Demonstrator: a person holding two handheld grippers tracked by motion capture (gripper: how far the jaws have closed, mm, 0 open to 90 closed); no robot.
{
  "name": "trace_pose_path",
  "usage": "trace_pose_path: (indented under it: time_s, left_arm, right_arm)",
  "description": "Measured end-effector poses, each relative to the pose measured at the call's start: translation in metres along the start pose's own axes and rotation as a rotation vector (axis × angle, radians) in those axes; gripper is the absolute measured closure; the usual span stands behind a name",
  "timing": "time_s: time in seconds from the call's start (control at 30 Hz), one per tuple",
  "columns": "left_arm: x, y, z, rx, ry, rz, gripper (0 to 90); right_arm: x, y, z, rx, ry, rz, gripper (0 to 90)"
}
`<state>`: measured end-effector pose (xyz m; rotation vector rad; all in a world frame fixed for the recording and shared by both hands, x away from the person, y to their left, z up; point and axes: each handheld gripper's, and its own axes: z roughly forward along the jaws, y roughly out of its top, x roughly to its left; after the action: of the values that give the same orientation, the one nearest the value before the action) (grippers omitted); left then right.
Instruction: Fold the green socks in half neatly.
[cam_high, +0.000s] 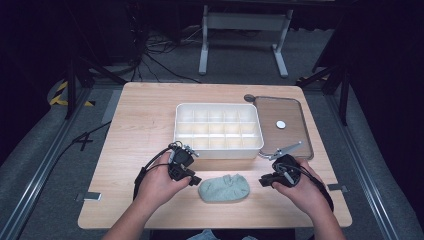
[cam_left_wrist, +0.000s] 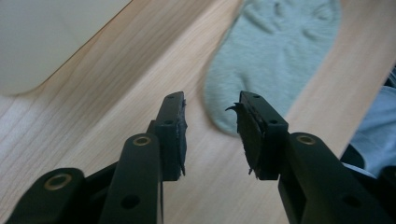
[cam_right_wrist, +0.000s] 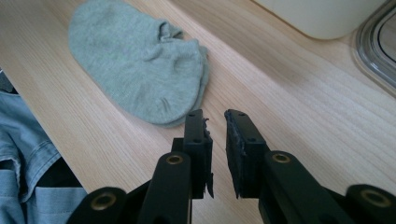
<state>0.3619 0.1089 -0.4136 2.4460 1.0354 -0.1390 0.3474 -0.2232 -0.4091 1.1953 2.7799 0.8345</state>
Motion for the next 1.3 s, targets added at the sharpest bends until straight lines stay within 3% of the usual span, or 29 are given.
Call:
trace_pose_path:
  time_s: [0.1, 0.33, 0.57, 0.7, 0.9, 1.07, 1.17, 1.3]
  left_arm:
    - [-0.001, 0.001, 0.005, -0.006, -0.025, -0.014, 63.7]
    - [-0.006, 0.0, 0.02, 0.067, -0.021, -0.027, 63.6]
    - [-0.014, 0.001, 0.032, 0.082, -0.024, -0.017, 64.0]
    - [-0.017, 0.001, 0.038, 0.089, -0.017, 0.0, 63.1]
    - [-0.024, 0.002, 0.043, 0.108, 0.033, 0.024, 58.3]
    - [-0.03, 0.003, 0.045, 0.104, 0.053, 0.032, 65.0]
    - [-0.031, 0.002, 0.047, 0.094, 0.027, 0.009, 76.7]
    - [-0.027, 0.001, 0.047, 0.075, 0.004, -0.016, 79.4]
  right_arm:
    - [-0.001, -0.001, 0.001, 0.007, -0.007, 0.005, 78.5]
    - [0.001, -0.001, 0.005, 0.019, 0.005, -0.002, 76.9]
    - [0.004, 0.0, 0.008, 0.032, 0.004, -0.012, 76.5]
    - [0.006, 0.001, 0.01, 0.045, -0.002, -0.021, 76.8]
    - [0.01, 0.002, 0.015, 0.074, -0.013, -0.039, 77.0]
    - [0.011, 0.002, 0.016, 0.076, -0.018, -0.05, 76.7]
    - [0.015, 0.004, 0.017, 0.07, -0.024, -0.056, 76.8]
    - [0.023, 0.007, 0.02, 0.068, -0.022, -0.078, 78.2]
